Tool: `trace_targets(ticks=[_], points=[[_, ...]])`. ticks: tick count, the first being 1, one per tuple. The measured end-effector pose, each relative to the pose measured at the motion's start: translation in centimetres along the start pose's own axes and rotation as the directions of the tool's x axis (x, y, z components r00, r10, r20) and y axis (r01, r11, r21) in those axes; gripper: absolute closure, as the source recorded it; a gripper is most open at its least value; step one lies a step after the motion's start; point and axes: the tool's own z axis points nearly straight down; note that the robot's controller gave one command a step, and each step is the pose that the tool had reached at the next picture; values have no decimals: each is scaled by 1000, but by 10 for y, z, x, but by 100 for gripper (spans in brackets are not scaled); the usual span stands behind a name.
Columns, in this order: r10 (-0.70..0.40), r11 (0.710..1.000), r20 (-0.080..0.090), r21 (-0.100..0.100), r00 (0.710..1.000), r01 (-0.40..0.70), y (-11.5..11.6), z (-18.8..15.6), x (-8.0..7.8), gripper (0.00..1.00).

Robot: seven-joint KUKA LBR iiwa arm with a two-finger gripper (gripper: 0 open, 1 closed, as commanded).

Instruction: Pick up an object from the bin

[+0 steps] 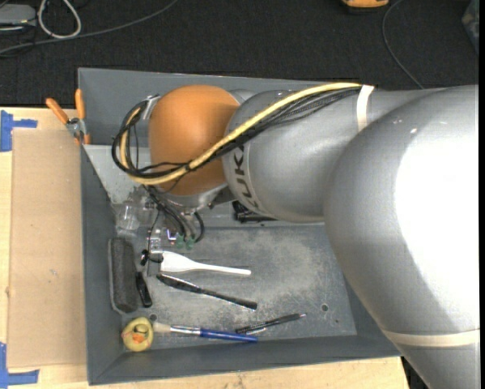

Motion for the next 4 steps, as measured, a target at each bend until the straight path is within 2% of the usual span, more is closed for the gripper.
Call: trace_targets(ticks=[1,2,3,4], points=[[2,1000,0,0,1000,-2,0,0,0,0],[98,995,-1,0,995,-98,-77,53,8,0],[97,995,4,-4,995,-96,-84,20,4,0],[107,994,-3,0,994,-107,-90,44,6,0]])
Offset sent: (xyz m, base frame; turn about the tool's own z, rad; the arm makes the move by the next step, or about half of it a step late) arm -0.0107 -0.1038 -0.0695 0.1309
